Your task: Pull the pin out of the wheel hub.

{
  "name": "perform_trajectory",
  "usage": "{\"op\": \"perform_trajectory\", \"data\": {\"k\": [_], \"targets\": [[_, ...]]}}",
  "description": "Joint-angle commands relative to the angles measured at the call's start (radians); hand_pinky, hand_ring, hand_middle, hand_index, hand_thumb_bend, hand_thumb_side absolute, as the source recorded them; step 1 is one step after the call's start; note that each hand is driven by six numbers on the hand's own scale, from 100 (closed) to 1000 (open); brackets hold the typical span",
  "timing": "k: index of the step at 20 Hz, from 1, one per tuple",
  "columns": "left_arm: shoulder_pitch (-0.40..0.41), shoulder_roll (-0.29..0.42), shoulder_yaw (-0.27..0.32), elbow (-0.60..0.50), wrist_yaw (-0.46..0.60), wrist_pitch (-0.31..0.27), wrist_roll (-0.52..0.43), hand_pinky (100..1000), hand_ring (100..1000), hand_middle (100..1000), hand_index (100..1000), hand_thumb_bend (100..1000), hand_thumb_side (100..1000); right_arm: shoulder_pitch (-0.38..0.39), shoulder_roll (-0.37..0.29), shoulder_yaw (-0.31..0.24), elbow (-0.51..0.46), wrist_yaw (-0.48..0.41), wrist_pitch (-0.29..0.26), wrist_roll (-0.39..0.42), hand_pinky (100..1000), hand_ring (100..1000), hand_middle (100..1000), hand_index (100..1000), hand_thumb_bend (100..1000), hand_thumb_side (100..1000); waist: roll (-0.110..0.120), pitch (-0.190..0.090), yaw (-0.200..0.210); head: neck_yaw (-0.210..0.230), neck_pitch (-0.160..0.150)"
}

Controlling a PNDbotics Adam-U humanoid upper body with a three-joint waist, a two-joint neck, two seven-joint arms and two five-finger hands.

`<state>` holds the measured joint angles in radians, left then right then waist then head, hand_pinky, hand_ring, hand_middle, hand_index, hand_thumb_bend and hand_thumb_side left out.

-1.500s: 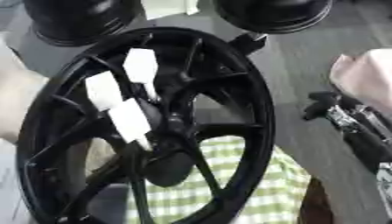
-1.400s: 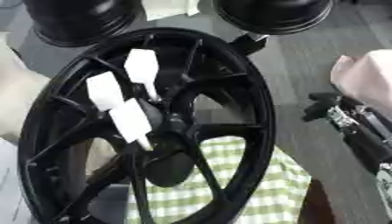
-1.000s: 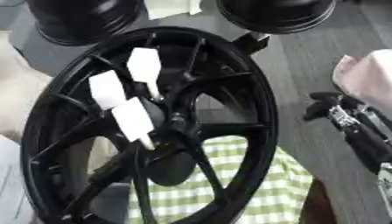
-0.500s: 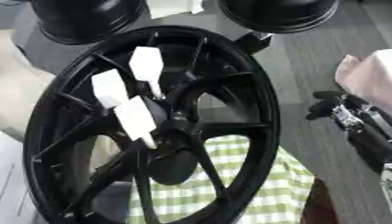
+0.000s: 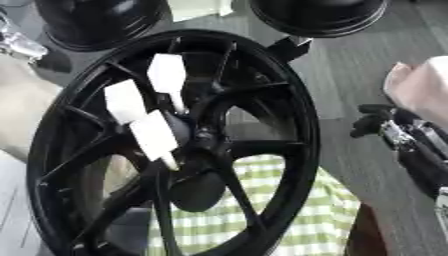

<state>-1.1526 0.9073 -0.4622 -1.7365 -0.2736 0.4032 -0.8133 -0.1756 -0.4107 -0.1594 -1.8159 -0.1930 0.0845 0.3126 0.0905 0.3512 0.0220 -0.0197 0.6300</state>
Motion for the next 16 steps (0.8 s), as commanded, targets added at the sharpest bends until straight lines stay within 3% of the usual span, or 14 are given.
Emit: {"op": "perform_trajectory", "data": {"k": [1,5,6,13,16], "targets": [[-0.011,0.042,-0.014,-0.025,-0.018,0.085,-0.067,825,789,696,839,741,417,-0.009,-0.027,-0.001,-0.022,0.001,0.002,0.003,1000,666,612,793,100,636,-0.002,-0.016,0.000,-0.002,-0.014],[-0.011,0.043,-0.024,-0.041,-0.028,0.111,-0.076,825,789,696,839,741,417,-0.010,-0.026,-0.001,-0.022,0.002,0.003,0.004,1000,666,612,793,100,636,-0.002,-0.015,0.000,-0.003,-0.014],[-0.010,0.043,-0.025,-0.045,-0.027,0.112,-0.076,812,780,689,839,823,421,-0.009,-0.025,0.000,-0.022,0.002,0.004,0.004,1000,666,612,792,100,641,-0.001,-0.014,-0.001,-0.004,-0.013],[0.021,0.064,-0.051,-0.092,0.012,0.150,-0.046,811,794,714,833,831,413,-0.011,-0.022,0.005,-0.023,0.009,0.007,0.010,1000,666,612,792,100,644,0.003,-0.008,-0.006,-0.006,-0.014],[0.017,0.062,-0.062,-0.098,0.026,0.187,-0.040,792,759,657,781,835,427,-0.010,-0.022,0.006,-0.021,0.011,0.009,0.011,1000,666,612,792,100,648,0.003,-0.007,-0.005,-0.006,-0.013]]}}
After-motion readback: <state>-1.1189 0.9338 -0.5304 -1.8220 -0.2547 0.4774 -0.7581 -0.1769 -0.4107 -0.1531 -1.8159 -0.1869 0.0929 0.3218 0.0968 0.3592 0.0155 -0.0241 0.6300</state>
